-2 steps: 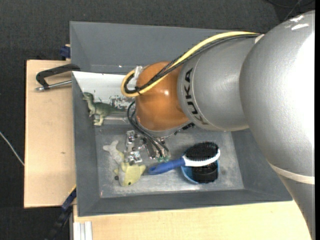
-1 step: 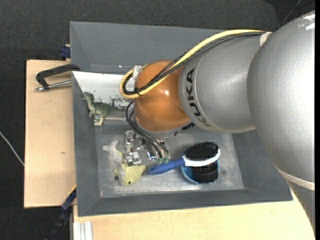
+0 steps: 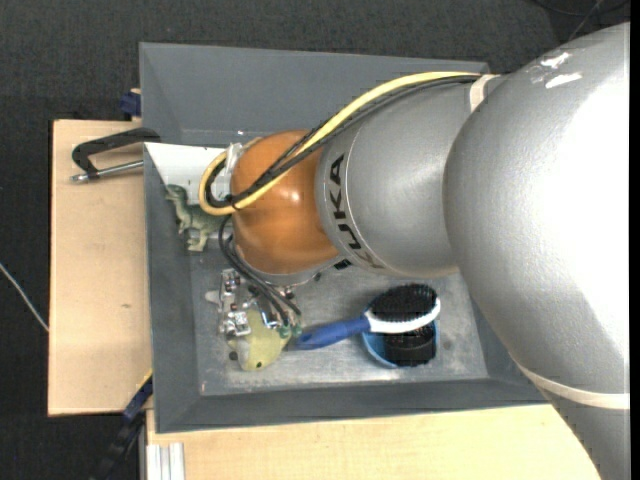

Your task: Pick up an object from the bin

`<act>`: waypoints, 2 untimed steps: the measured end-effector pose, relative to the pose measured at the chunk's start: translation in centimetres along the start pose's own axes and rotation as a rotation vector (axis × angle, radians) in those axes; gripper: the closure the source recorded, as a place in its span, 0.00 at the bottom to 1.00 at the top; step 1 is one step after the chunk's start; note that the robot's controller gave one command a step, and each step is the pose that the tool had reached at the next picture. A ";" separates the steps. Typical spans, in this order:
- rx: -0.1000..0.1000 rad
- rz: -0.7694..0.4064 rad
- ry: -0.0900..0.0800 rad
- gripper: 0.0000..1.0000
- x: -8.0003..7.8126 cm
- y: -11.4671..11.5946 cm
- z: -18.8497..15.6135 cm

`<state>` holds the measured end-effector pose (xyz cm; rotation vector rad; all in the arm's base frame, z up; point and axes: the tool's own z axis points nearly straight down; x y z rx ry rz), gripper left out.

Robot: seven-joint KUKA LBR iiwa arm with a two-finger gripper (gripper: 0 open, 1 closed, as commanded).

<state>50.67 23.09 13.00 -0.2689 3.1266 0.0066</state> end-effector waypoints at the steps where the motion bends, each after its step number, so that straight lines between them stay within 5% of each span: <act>1: 0.002 -0.029 0.000 1.00 -0.8 -0.6 1.1; 2: 0.004 -0.006 0.007 1.00 1.6 -2.1 3.2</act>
Offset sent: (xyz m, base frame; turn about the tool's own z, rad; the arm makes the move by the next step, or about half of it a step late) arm 0.0080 -0.0054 -0.0116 -0.0283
